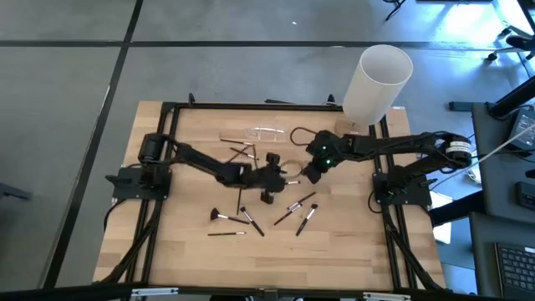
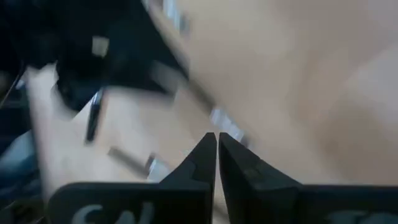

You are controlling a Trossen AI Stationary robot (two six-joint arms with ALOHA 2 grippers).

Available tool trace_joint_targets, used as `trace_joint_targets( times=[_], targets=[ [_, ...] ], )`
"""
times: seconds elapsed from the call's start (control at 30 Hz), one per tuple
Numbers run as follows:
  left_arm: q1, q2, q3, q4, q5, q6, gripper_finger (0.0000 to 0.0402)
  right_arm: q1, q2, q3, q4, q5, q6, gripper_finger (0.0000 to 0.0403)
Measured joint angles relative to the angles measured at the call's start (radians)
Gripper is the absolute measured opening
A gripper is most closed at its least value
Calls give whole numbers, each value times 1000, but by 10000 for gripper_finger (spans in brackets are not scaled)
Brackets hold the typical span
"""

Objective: Pick & Place Makeup Brushes
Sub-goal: Put the eyeshadow brush into the transparent organizer

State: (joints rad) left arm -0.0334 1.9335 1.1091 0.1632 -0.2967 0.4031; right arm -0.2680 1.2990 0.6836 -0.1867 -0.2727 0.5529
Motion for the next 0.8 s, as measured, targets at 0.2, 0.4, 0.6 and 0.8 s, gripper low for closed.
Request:
trace_joint_targets(
  times=[0.2,0.4,0.6,0.8],
  targets=[
    [102,14,139,-122,323,-264,128,27,-183,59,87,416,-218,20],
    [104,87,245,-273,312,-262,127,24,-354,60,238,619,-381,20],
    [105,176,353,-417,281,-262,127,7,-481,48,188,630,-410,20],
    [105,236,437,-514,281,-268,127,7,-566,31,155,630,-429,20]
  ],
)
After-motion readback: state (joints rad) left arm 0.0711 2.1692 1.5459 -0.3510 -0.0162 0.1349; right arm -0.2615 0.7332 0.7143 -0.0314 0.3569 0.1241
